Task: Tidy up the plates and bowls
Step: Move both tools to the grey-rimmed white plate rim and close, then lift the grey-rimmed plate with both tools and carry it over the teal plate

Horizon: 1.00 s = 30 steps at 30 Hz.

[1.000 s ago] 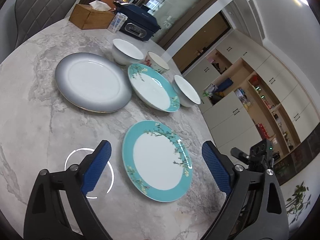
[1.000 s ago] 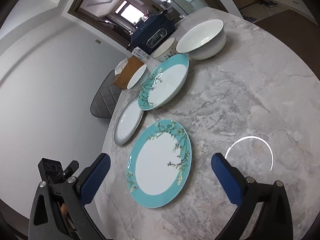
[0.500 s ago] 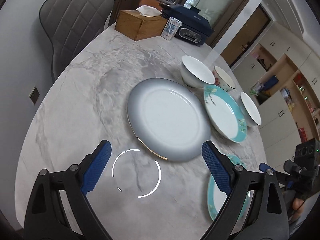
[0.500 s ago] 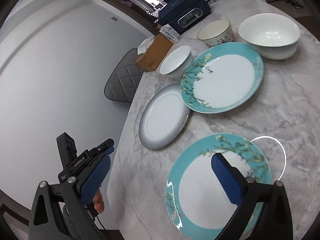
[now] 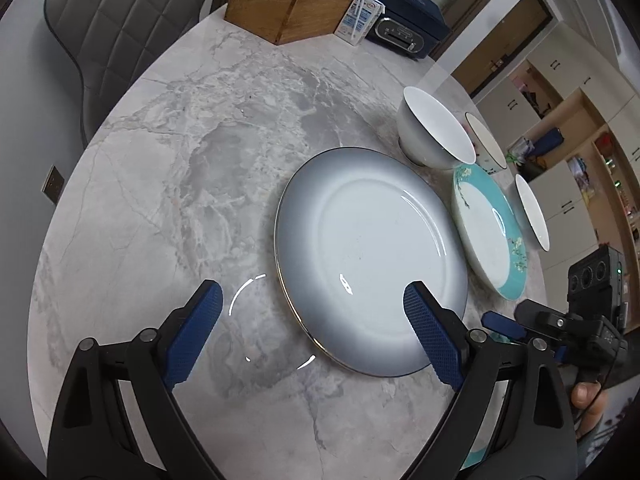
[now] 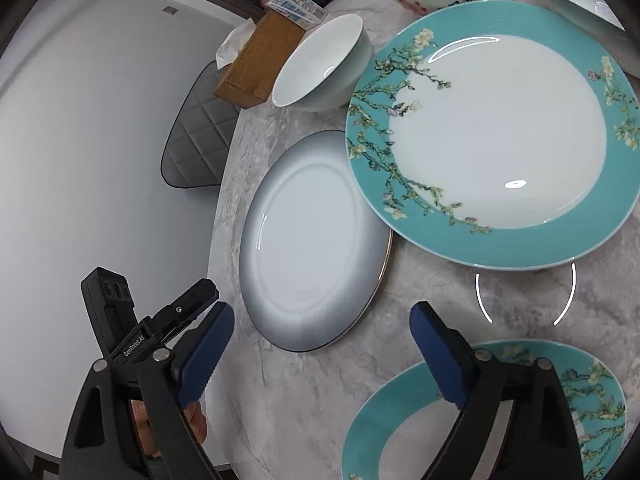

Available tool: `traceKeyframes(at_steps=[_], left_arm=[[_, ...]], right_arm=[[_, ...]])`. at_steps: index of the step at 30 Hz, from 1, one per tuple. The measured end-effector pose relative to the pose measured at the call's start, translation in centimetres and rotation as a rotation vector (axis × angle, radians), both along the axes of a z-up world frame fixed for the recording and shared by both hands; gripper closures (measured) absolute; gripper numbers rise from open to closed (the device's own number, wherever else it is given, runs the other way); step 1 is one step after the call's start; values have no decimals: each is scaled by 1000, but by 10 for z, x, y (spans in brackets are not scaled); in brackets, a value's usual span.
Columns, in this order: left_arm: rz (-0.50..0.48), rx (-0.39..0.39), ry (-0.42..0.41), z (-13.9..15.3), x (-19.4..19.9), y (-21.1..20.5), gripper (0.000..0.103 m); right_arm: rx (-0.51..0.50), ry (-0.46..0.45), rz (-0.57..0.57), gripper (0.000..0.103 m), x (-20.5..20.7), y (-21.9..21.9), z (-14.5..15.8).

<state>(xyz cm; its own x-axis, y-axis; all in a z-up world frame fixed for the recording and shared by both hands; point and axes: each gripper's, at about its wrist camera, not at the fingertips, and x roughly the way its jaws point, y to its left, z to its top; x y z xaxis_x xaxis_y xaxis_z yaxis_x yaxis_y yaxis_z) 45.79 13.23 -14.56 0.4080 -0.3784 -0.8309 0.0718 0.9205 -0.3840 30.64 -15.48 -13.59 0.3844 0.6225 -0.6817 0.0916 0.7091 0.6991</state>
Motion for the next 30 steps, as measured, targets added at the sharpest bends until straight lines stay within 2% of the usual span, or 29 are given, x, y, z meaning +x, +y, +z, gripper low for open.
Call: traceKeyframes(at_steps=[7, 11, 18, 19, 20, 24, 27, 28, 29, 30], left_arm=[[-49, -97, 81, -19, 21, -9, 11], [-57, -73, 104, -26, 29, -17, 11], [-48, -106, 71, -28, 38, -19, 13], [-50, -96, 67, -28, 38, -22, 14], [-55, -87, 66, -28, 40, -25, 21], [-40, -64, 56, -28, 38, -26, 26], [-12, -68, 52, -28, 37, -17, 36], [-3, -70, 51, -28, 37, -13, 39], [4, -61, 49, -28, 37, -11, 46], [7, -42, 46, -28, 37, -10, 55]], right_arm=[[-21, 6, -15, 15, 10, 5, -10], [-42, 14, -9, 19, 14, 14, -13], [-95, 11, -76, 19, 20, 22, -11], [-107, 11, -75, 22, 20, 23, -10], [-109, 11, -73, 28, 20, 25, -10], [-125, 16, -72, 36, 19, 29, -10], [-138, 22, -89, 63, 17, 21, -12], [-146, 29, -97, 78, 17, 17, -15], [-156, 36, -103, 86, 15, 13, -16], [-152, 37, -106, 86, 15, 11, -17]])
